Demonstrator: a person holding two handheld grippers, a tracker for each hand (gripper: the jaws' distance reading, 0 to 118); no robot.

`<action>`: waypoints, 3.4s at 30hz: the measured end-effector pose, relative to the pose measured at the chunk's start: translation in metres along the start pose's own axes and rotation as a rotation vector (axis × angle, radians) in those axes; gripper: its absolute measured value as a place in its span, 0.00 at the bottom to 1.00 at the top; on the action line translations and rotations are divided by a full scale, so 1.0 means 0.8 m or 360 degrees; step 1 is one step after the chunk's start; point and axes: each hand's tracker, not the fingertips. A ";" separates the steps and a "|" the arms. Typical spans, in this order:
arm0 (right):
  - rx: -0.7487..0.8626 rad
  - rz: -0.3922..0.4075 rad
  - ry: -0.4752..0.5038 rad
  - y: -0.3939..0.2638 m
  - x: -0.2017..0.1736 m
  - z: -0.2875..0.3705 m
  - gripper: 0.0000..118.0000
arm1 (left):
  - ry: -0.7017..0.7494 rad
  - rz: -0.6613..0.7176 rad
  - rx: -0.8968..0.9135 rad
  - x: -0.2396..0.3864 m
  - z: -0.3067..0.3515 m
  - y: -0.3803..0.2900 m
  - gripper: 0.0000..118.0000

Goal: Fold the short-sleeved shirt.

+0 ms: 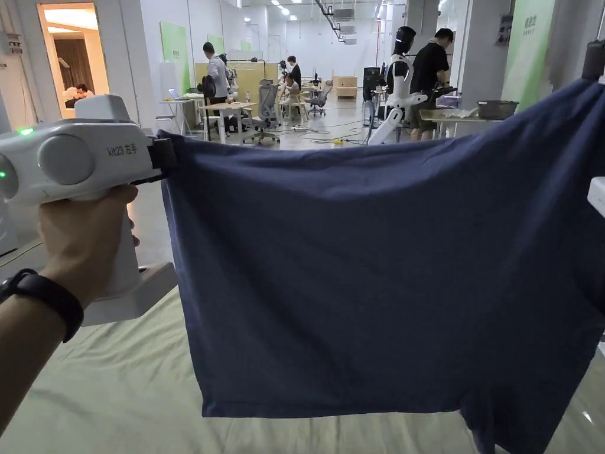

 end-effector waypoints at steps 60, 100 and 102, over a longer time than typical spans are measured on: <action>-0.1206 -0.0319 0.0209 -0.492 0.112 0.518 0.81 | 0.0085 -0.0223 -0.0949 -0.158 0.421 -0.530 0.85; -0.0438 -0.0255 0.0492 -0.332 0.037 0.581 0.00 | -0.0098 -0.0461 -0.0370 -0.021 0.502 -0.418 0.00; -0.0447 -0.0245 0.0493 -0.338 0.037 0.585 0.00 | -0.0034 -0.0432 -0.0607 -0.047 0.474 -0.444 0.00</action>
